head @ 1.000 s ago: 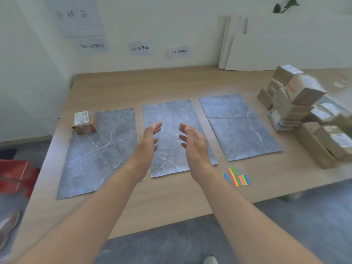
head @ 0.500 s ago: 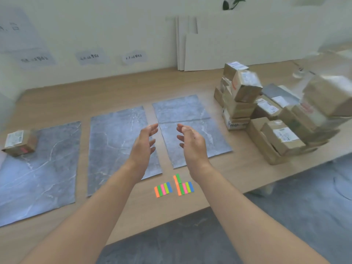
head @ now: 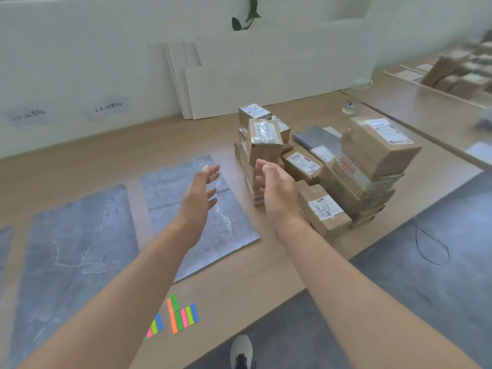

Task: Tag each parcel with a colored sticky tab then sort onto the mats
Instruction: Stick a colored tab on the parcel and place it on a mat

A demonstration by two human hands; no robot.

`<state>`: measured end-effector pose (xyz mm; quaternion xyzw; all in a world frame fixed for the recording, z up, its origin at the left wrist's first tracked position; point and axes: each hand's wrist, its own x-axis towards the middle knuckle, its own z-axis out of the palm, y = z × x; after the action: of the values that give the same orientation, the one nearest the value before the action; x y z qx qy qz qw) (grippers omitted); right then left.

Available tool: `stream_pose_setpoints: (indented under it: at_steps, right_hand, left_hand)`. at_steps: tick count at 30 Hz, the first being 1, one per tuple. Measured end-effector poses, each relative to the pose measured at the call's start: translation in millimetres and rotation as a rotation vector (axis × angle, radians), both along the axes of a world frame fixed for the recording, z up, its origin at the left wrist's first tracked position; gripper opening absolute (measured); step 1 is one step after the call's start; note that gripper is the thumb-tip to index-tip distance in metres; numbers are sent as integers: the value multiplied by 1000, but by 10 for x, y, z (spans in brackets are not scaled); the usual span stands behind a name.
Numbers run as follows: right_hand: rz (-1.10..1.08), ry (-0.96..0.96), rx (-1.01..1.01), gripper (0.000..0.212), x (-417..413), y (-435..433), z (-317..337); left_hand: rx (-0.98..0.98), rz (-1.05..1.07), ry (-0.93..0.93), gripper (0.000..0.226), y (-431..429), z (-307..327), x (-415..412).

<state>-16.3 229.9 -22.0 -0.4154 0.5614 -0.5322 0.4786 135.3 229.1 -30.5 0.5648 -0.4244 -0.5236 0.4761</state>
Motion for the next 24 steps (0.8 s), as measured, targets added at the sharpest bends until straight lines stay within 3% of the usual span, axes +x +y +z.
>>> stream_pose_setpoints:
  at_steps: [12,24]
  right_hand:
    - [-52,128,20,43,-486,-1459,-357]
    - [5,39,280,67,-795,-2435,-768]
  left_hand:
    - [52,-59,51,48,-1620,-327,-538]
    - [104,-53,59,38,-2459,-586,-896]
